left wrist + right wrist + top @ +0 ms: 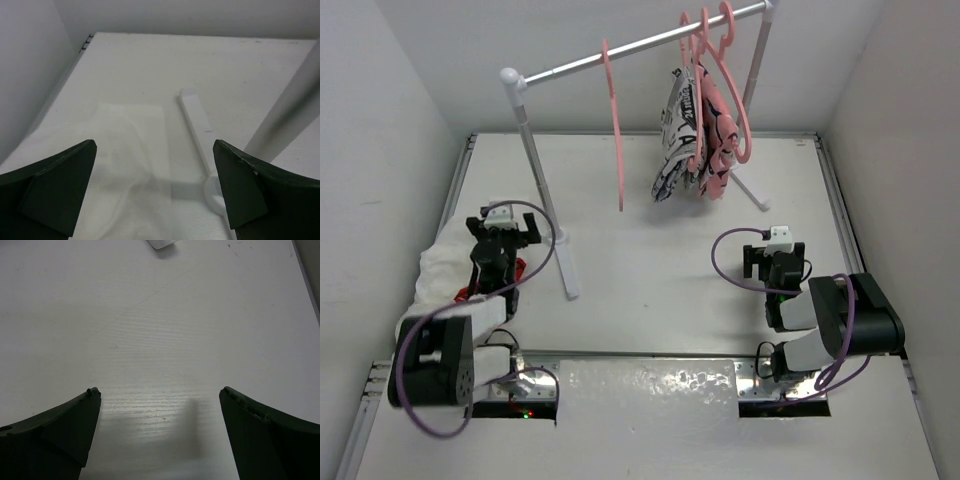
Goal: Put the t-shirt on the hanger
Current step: Pick up the T-shirt at the corner of the board.
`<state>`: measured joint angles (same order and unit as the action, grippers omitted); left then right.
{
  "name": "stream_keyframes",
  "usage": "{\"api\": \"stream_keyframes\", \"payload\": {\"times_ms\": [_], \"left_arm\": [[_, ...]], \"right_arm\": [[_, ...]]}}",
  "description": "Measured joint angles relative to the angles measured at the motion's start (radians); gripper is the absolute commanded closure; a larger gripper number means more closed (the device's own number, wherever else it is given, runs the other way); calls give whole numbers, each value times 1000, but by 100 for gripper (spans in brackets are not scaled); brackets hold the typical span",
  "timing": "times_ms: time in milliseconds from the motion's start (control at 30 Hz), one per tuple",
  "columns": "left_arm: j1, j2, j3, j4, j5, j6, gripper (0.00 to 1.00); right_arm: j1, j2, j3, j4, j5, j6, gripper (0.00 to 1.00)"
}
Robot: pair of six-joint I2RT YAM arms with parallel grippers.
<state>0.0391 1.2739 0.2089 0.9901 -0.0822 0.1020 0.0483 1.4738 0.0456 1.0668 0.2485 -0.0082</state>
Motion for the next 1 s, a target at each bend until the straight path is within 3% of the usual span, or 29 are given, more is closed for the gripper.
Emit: {"api": "stream_keyframes", "payload": {"times_ms": [267,400,533,600,667,767,1000], "left_arm": [[0,-413,-49,-279,76,100,0],[0,-511,-29,-478,-13,156,0],[20,-463,113,-733,-218,202,0],[85,-449,155,-823,-254,233,0],[193,-451,166,-913,-222,259,0],[338,-414,204,-1079,-114,316,11],[354,-305,263,-1329,110,501,11]], "right_arm": [[0,0,0,0,0,0,1],[0,0,0,-3,-1,0,1],[0,-16,28,-73,-11,0,1],[0,-51,82,-173,-32,-7,1],[0,-87,138,-245,-56,-14,2],[0,-147,192,-314,-106,-20,8],[0,-216,294,-475,-293,22,12]]}}
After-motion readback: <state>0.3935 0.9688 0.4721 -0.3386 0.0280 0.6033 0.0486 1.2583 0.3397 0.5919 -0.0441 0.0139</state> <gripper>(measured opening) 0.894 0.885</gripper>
